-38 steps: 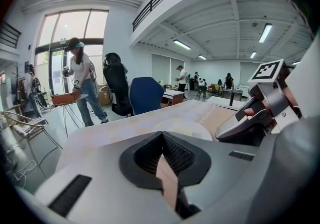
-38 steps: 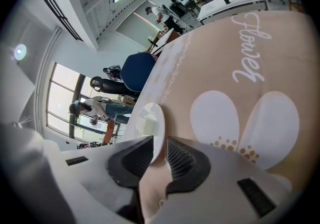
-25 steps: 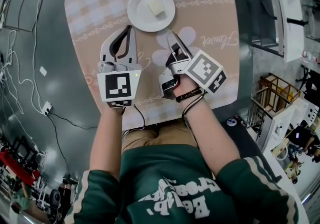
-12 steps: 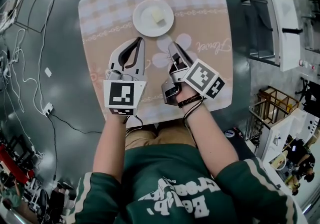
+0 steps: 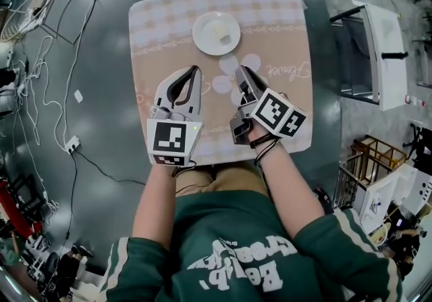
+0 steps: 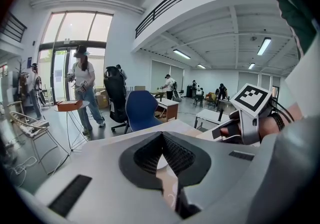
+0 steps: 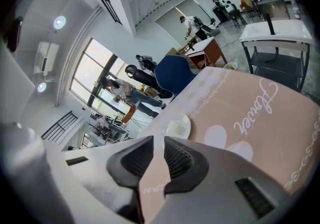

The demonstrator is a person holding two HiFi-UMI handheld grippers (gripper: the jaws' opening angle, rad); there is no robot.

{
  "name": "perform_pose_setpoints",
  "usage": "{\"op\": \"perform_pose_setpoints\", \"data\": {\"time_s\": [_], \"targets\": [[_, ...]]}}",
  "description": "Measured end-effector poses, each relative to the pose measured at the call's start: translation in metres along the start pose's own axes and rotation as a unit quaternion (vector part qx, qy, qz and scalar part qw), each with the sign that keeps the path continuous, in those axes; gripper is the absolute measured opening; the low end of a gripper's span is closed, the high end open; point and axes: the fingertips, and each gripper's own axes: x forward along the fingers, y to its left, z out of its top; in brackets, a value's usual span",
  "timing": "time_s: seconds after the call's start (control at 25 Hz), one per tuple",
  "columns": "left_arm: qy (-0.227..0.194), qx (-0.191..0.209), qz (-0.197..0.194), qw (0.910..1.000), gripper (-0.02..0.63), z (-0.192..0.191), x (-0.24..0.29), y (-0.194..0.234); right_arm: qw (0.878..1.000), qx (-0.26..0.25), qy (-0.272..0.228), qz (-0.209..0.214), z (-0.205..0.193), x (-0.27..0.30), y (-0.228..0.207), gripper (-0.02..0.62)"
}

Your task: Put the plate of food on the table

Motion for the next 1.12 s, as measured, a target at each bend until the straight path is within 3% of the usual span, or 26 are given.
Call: {"op": "perform_pose_setpoints", "data": {"time_s": [0.64,0.88,1.04,1.12], "targets": [[-0.023,0.033,-0.019,0.999,0.009,0.048,-0.077,-0.007,0.988,-0.155,-0.014,0.022,0.017,-0.063,0.071,0.074],[-0.04,0.052,-0.031,0.9974,0.009,0.067,-0.096,-0.005,0.968,-0.241,-0.039,0.052,0.025,-0.09,0.113,0.072],[-0.054,0.05,-0.042,0.9964,0.009,0.081,-0.109,-0.01,0.959,-0.264,-0.054,0.083,0.027,-0.112,0.145,0.072],[-0.061,0.052,-0.052,0.9954,0.009,0.087,-0.114,-0.017,0.947,-0.301,-0.065,0.092,0.026,-0.121,0.161,0.072]]}}
